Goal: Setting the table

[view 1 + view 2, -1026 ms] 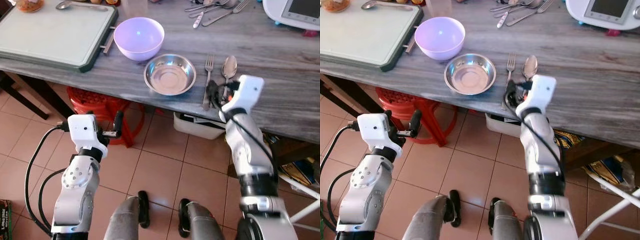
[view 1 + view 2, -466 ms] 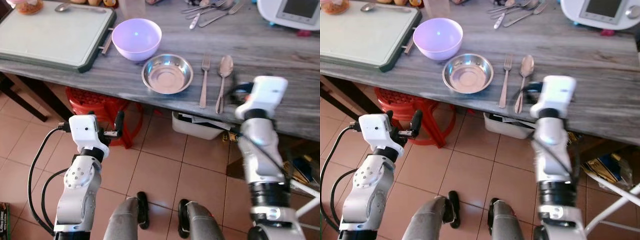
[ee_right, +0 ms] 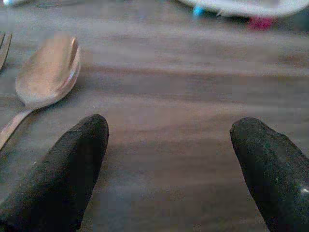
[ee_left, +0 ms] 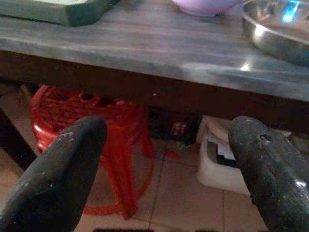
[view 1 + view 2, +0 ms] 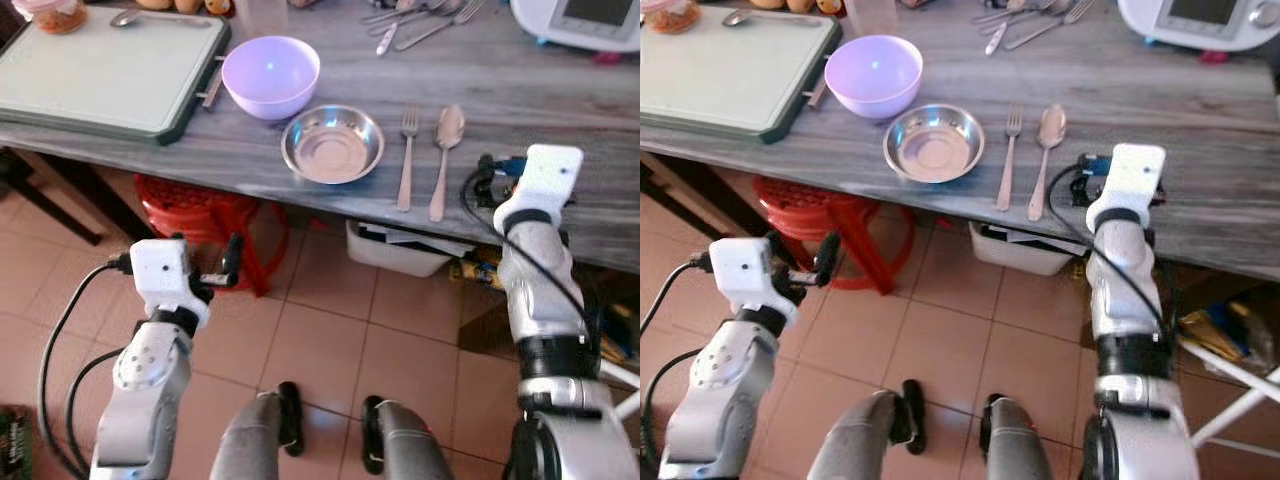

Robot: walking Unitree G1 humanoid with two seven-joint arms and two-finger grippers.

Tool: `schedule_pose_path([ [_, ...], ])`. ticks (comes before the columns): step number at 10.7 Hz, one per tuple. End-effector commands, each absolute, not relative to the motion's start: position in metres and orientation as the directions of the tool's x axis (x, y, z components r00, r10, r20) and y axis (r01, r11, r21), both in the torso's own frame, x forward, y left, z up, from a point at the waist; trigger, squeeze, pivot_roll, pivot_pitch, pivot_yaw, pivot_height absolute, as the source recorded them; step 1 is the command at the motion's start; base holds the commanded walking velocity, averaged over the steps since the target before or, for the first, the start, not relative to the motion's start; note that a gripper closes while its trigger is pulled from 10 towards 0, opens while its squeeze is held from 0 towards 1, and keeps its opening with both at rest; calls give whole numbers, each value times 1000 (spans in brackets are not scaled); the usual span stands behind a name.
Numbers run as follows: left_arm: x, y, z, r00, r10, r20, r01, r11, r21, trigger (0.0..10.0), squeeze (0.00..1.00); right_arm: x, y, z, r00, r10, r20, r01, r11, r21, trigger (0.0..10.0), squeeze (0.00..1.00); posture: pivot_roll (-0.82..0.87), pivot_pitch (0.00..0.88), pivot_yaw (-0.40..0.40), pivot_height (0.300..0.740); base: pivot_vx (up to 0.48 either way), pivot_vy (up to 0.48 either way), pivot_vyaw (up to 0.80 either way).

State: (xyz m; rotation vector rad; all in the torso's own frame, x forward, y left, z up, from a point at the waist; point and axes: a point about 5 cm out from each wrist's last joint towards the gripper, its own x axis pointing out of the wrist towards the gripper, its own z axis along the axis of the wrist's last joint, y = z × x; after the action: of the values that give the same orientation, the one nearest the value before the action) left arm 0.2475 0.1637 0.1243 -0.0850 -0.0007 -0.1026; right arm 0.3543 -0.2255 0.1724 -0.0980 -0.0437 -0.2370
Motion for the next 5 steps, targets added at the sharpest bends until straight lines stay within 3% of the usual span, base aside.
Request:
schedule_pose_path([
  [1, 243, 168, 125, 995, -96, -5, 96, 993, -74, 10000, 0, 358, -225, 169, 979, -205, 13, 206, 975, -82, 10000, 0, 50, 304, 93, 740, 0, 0, 0],
  [5, 242, 169, 127, 995, -95, -14, 94, 993, -66, 10000, 0, 376, -208, 174, 995, -77, -63, 73, 995, -61, 10000, 0, 58, 305, 88, 740, 0, 0, 0],
])
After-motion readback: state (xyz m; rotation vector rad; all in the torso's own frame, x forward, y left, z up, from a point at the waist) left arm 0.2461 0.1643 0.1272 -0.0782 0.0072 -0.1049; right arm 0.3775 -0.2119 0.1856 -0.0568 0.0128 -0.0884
